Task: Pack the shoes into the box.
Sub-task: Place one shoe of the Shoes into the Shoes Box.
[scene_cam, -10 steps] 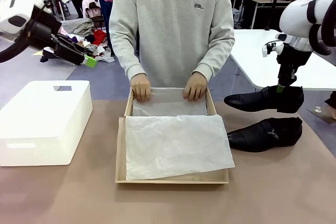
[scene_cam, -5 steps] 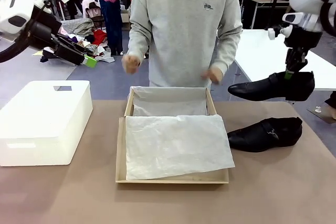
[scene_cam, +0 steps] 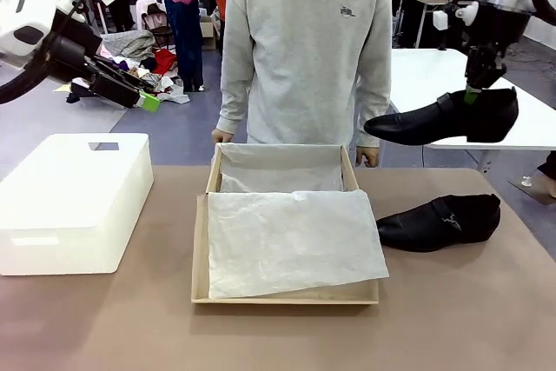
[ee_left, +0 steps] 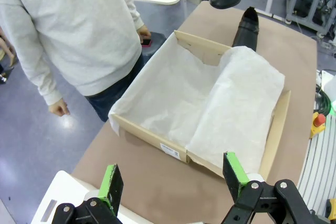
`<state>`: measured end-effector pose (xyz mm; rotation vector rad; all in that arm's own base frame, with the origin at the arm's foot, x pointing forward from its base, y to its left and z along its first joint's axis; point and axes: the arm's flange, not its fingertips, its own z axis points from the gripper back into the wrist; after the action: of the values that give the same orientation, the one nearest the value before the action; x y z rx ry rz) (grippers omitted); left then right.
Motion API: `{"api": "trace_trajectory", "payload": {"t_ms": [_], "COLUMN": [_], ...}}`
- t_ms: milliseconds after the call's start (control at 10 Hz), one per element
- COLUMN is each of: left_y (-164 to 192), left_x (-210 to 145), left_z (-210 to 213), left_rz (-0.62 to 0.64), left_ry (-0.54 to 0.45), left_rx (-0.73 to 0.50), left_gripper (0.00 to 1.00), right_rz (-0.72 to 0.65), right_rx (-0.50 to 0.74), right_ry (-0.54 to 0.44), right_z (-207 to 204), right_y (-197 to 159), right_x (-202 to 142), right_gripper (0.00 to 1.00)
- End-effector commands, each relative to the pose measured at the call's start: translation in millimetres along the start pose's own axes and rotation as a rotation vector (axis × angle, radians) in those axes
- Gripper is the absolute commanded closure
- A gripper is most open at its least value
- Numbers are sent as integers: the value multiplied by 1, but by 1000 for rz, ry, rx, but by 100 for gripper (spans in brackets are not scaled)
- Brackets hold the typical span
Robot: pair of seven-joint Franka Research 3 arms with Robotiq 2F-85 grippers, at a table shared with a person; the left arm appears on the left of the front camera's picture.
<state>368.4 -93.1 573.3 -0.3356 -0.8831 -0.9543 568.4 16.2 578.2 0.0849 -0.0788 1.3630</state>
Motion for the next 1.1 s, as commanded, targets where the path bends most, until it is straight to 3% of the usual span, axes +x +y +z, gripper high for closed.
{"api": "trace_trajectory", "payload": {"t_ms": [0,300,1000], "left_y": [1,1,1], "left_x": [-1,-1,-1], "left_z": [0,0,0], "left_rz": [-7,-7,-7], "left_ry": [-10,-10,-10], "left_rx": [-11,-11,-11], "left_gripper": [0,0,0], "right_rz": [14,59,83], "right_rx": [1,5,10], "right_ry": [14,13,-5], "right_z": [13,18,7], "right_y": [1,3,7], "right_x": [34,74,73], "right_gripper": [100,100,100]}}
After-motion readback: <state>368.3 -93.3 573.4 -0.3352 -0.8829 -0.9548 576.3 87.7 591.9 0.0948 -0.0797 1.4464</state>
